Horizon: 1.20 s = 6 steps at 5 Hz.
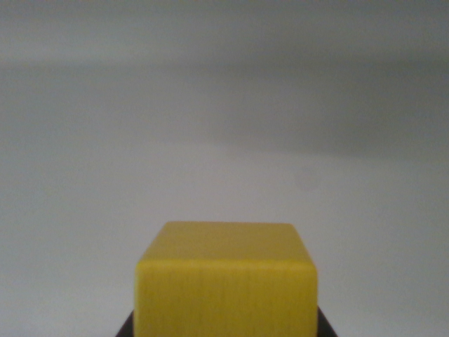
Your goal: Pick yellow cube
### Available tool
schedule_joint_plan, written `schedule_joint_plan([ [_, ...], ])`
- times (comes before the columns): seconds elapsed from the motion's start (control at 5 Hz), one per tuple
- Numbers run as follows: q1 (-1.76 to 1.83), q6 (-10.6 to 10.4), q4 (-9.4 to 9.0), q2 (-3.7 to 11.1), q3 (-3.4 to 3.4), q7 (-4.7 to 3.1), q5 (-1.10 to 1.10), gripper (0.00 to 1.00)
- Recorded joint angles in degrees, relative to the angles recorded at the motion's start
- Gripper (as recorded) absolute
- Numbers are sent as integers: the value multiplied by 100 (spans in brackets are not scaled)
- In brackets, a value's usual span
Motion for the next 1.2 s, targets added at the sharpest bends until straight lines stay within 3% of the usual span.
schedule_joint_plan([
  [0.2,0,0,0,0,0,0,0,100],
  [0.4,1,272,163,-109,-4,12,-11,100],
  [0.6,1,272,163,-109,-4,12,-11,100],
  [0.8,3,549,329,-220,-9,25,-22,100],
  [1.0,3,549,329,-220,-9,25,-22,100],
  [1.2,4,812,487,-326,-13,37,-32,100],
])
